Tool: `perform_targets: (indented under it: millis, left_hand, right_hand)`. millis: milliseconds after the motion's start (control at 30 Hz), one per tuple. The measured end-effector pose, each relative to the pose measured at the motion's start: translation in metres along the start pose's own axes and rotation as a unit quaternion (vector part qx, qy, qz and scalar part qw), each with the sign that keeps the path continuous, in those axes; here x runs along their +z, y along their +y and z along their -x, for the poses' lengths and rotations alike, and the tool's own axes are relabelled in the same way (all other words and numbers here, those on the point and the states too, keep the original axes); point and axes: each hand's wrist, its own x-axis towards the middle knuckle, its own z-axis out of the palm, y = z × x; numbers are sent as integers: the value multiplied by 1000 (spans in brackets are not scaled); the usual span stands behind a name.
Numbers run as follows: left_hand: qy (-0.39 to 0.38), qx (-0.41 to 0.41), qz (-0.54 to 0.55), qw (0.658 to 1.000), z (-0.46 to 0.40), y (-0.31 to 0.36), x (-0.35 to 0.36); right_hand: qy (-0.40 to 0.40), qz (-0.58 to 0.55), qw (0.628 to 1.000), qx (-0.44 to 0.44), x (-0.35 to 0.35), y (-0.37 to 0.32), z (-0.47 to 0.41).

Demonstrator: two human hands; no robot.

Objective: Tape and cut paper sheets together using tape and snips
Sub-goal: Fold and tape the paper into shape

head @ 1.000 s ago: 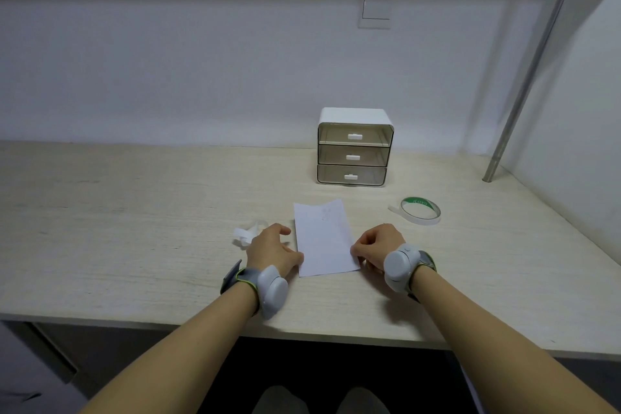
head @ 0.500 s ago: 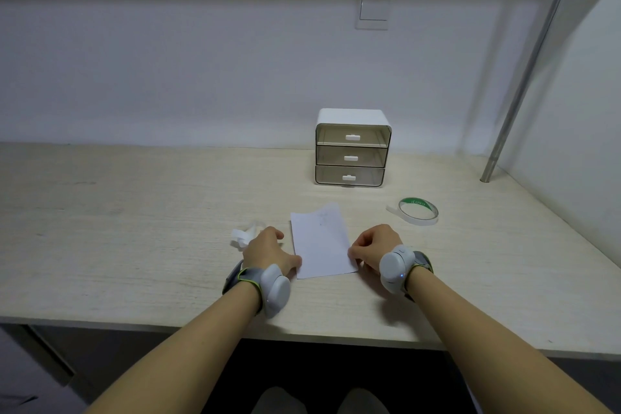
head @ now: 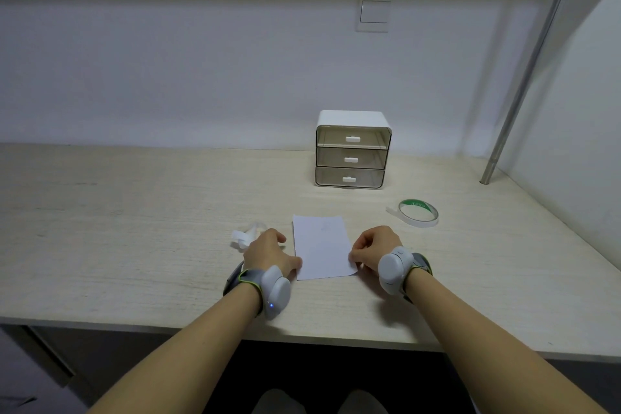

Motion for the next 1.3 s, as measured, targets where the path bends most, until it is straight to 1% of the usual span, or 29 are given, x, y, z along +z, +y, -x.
perform_targets:
  millis: [267,467,567,667,733,767,867,933,1000,1100,1200,1300]
  left_hand:
    - [3,6,-8,1000,-2,0,2]
    - [7,17,8,1000,-4,-1,4]
    - [2,74,-6,997,-7,-2,5]
    - [-25,156,-94,983,-15,2,4]
    - [-60,193,-178,963,-19,6,4]
    - [-78,206,-211,952,-20,8,5]
    - [-129,231,-251,931,-24,13,6]
    - [-162,238,-267,920,-26,18,5]
    - [-193,226,-274,914,-28,20,3]
    - [-221,216,-305,901,-35,22,0]
    - [-225,222,-331,889,-38,25,-3]
    - [-219,240,-347,880,-39,25,-4]
  right_hand:
    - [4,9,1000,-7,0,-1,1]
    - [12,13,999,-29,1,2,0]
    - [9,7,1000,-26,0,2,0]
    - [35,27,998,-54,-1,4,0]
    - [52,57,991,-109,1,7,1]
    - [47,78,986,-143,2,9,1]
    - [-21,159,958,-240,6,13,-2]
    - [-68,207,938,-269,9,13,-7]
    - [-95,269,923,-260,12,10,-14]
    - [-109,356,900,-228,14,5,-28]
    - [-110,383,891,-216,18,0,-38]
    - [-110,391,892,-198,22,-4,-45]
